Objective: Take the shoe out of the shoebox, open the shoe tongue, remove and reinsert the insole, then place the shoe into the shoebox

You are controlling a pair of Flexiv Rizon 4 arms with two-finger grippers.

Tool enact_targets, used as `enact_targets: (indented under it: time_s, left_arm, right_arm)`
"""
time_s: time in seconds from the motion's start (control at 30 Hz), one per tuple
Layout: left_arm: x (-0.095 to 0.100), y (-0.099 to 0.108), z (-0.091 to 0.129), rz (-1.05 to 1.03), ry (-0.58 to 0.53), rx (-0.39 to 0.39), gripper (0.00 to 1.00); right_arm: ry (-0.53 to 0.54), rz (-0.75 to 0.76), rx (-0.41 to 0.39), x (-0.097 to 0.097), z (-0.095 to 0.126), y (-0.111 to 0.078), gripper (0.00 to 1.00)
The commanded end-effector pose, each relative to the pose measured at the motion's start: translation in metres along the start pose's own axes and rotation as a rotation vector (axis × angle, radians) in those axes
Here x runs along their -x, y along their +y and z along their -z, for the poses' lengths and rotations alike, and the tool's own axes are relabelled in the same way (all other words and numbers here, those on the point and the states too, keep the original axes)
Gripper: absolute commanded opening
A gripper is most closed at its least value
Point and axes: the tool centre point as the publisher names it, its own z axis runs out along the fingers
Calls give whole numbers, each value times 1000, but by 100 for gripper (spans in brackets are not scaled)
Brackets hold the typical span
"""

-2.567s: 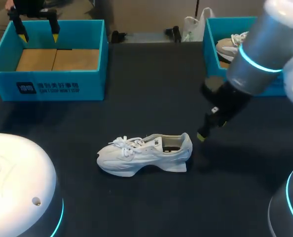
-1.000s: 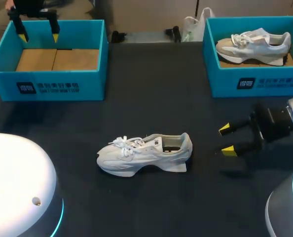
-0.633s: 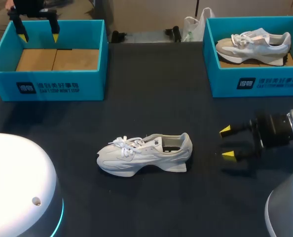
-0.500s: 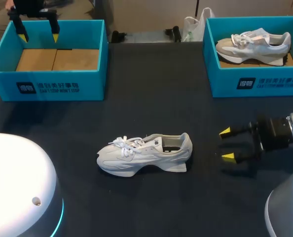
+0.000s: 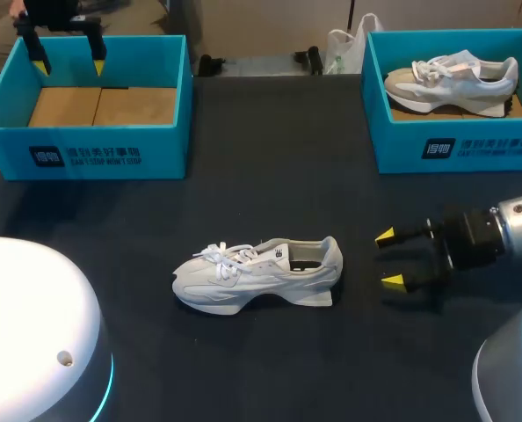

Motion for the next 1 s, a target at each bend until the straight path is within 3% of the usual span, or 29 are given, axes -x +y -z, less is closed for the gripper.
enact_targets:
  time_s: [0.03, 0.47, 1.0]
  left_arm:
    - [0, 0, 0, 0, 0, 0, 100]
    - [0, 0, 0, 0, 0, 0, 100]
    - [0, 0, 0, 0, 0, 0, 100]
  right_arm:
    - [0, 0, -3, 0, 0, 1, 100]
    - [-52, 15, 16, 5, -37, 6, 100]
    - [-46, 32, 39, -3, -60, 13, 100]
